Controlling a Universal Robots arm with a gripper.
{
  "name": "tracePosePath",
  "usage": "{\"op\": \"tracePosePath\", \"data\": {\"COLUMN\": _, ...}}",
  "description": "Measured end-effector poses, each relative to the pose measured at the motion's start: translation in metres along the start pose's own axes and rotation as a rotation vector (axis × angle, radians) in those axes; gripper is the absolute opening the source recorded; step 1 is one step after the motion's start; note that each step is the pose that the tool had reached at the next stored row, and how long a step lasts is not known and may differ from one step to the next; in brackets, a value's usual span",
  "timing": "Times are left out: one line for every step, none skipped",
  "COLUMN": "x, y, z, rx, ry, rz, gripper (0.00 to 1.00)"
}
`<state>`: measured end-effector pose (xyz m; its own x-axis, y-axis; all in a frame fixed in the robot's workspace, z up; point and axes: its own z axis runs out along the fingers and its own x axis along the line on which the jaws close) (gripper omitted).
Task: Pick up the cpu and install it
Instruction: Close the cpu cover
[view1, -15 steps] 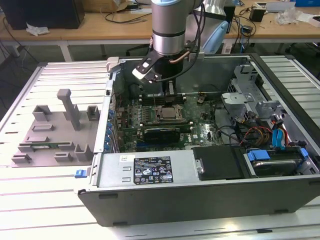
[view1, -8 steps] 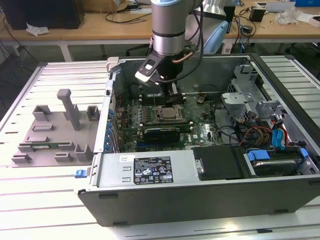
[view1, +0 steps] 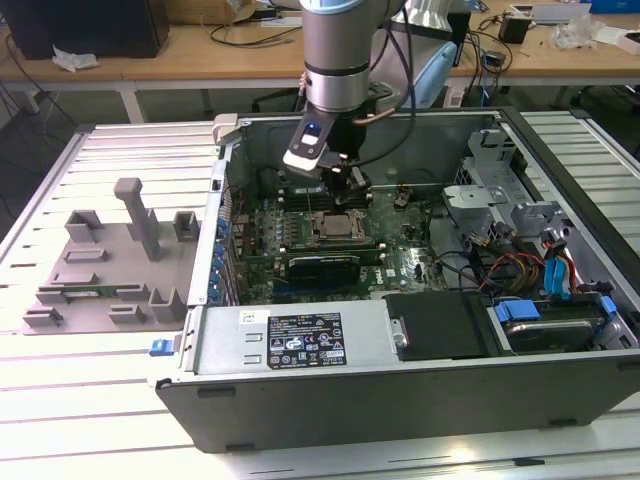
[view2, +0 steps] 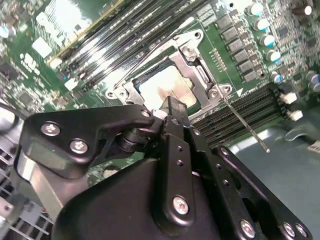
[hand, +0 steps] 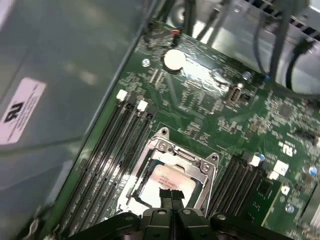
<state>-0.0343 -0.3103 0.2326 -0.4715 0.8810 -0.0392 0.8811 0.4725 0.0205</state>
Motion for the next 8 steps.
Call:
{"op": "tracePosePath", "data": {"x": 0.0, "y": 0.0, "z": 0.0001, "rx": -0.0009, "ry": 0.0004, "rz": -0.021, "gripper": 0.11}}
{"op": "tracePosePath", "data": {"x": 0.0, "y": 0.0, "z": 0.0002, "rx": -0.0021, "ry": 0.001, "rz": -0.05, "gripper": 0.11}}
{"op": "tracePosePath", "data": {"x": 0.0, "y": 0.0, "z": 0.0004, "rx": -0.0035, "ry": 0.0018, "rz": -0.089, "gripper": 0.11}}
{"op": "tracePosePath", "data": {"x": 0.0, "y": 0.0, "z": 0.0005, "rx": -0.0047, "ry": 0.0024, "rz": -0.118, "gripper": 0.11}}
{"op": "tracePosePath", "data": {"x": 0.0, "y": 0.0, "z": 0.0006, "rx": -0.0055, "ry": 0.0028, "rz": -0.137, "gripper": 0.11}}
{"op": "tracePosePath", "data": {"x": 0.0, "y": 0.0, "z": 0.0007, "rx": -0.0061, "ry": 0.0032, "rz": -0.155, "gripper": 0.11}}
{"op": "tracePosePath", "data": {"x": 0.0, "y": 0.0, "z": 0.0009, "rx": -0.0073, "ry": 0.0037, "rz": -0.186, "gripper": 0.11}}
{"op": "tracePosePath", "data": {"x": 0.0, "y": 0.0, "z": 0.001, "rx": -0.0081, "ry": 0.0041, "rz": -0.207, "gripper": 0.11}}
